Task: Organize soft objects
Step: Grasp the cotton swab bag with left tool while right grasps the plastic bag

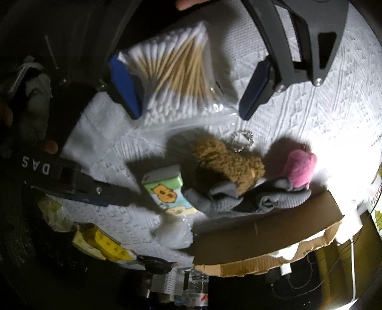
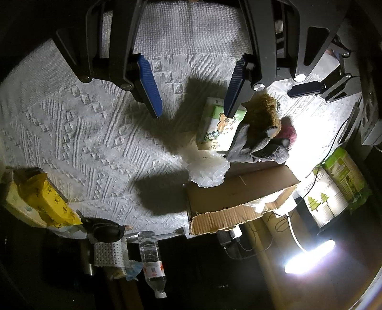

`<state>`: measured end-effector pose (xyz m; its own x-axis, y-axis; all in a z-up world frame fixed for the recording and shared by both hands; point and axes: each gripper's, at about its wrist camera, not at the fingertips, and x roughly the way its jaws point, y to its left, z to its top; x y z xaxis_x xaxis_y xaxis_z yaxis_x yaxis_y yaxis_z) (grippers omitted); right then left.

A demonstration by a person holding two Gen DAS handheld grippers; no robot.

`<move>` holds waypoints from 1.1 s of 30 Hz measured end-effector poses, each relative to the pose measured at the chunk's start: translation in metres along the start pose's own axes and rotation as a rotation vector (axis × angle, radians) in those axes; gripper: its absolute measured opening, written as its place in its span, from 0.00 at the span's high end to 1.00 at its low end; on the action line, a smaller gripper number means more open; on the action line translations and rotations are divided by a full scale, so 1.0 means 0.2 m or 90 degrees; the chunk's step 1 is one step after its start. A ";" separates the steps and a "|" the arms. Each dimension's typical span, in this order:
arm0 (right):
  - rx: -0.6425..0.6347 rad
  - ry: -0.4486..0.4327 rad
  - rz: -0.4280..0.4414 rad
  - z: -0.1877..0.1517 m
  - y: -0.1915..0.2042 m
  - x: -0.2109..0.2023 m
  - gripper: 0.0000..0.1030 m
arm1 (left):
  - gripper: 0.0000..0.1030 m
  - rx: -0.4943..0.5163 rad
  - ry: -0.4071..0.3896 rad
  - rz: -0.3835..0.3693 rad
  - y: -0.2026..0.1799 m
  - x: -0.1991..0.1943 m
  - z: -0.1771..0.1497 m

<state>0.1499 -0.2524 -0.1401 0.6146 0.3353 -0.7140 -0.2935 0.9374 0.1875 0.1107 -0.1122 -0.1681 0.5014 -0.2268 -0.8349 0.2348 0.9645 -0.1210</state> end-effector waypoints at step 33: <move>-0.050 0.020 -0.025 0.33 0.13 0.27 0.45 | 0.47 -0.060 -0.084 -0.004 0.36 -0.17 0.17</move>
<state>0.2251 -0.2041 -0.1296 0.6040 0.2946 -0.7405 -0.3269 0.9390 0.1069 0.1386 -0.0395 -0.1310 0.6062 -0.2421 -0.7575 0.1621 0.9702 -0.1804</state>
